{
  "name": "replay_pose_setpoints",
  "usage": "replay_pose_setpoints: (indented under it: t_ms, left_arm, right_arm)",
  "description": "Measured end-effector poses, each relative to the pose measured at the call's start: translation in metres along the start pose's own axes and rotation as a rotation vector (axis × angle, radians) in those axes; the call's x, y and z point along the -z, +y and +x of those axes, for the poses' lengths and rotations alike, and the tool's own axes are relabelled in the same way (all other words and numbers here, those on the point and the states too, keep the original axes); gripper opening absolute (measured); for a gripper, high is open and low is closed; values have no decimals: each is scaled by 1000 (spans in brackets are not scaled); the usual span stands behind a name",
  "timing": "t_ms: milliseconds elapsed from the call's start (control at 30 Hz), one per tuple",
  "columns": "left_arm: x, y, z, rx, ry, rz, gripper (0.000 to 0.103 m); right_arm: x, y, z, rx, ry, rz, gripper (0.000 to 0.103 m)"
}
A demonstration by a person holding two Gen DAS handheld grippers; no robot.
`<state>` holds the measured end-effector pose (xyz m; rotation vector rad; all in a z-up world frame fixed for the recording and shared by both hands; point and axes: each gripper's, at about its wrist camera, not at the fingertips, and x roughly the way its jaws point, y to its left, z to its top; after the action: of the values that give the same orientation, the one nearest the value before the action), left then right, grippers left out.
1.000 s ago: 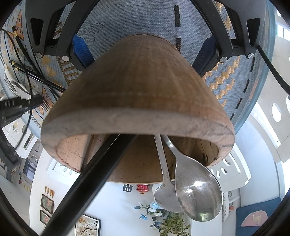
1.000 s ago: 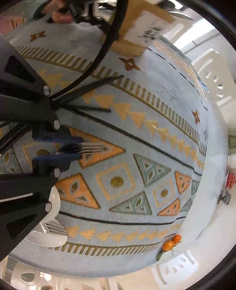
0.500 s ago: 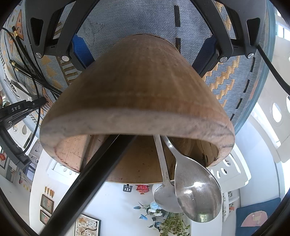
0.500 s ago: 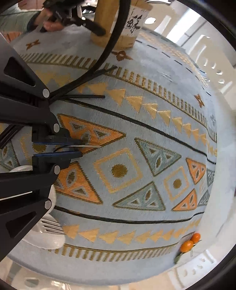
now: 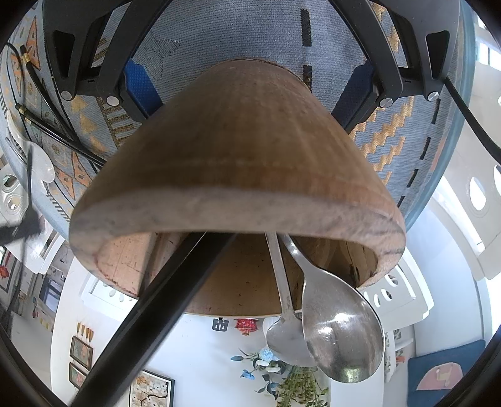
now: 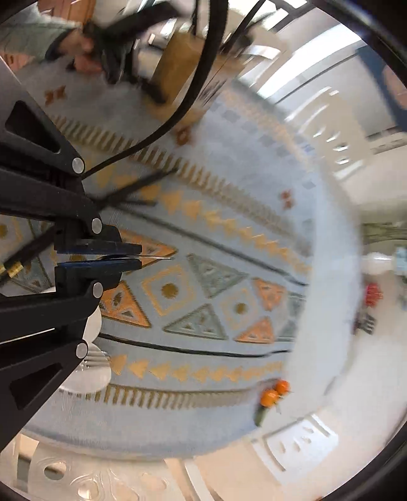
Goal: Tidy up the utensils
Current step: 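Lift the fork and lower it into the wooden cup with the right tool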
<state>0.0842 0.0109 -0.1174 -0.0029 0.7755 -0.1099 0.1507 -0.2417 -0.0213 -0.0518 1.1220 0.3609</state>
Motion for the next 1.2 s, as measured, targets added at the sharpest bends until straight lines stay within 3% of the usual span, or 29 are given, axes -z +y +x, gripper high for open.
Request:
replay_pose_setpoints:
  t_ms: [300, 567, 767, 933, 1200]
  left_arm:
    - [1, 0, 1, -1, 0, 1, 101]
    - [1, -1, 1, -2, 0, 1, 101]
    - [1, -1, 1, -6, -1, 3, 101]
    - [1, -2, 2, -5, -1, 3, 101]
    - [2, -2, 2, -1, 1, 0, 101]
  right_arm:
    - [-34, 29, -74, -139, -309, 65, 1]
    - [-76, 68, -117, -304, -490, 91, 1]
    - [-81, 105, -156, -448, -622, 35, 1]
    - [-80, 134, -160, -541, -636, 5, 1]
    - [-79, 160, -127, -584, -539, -15, 1]
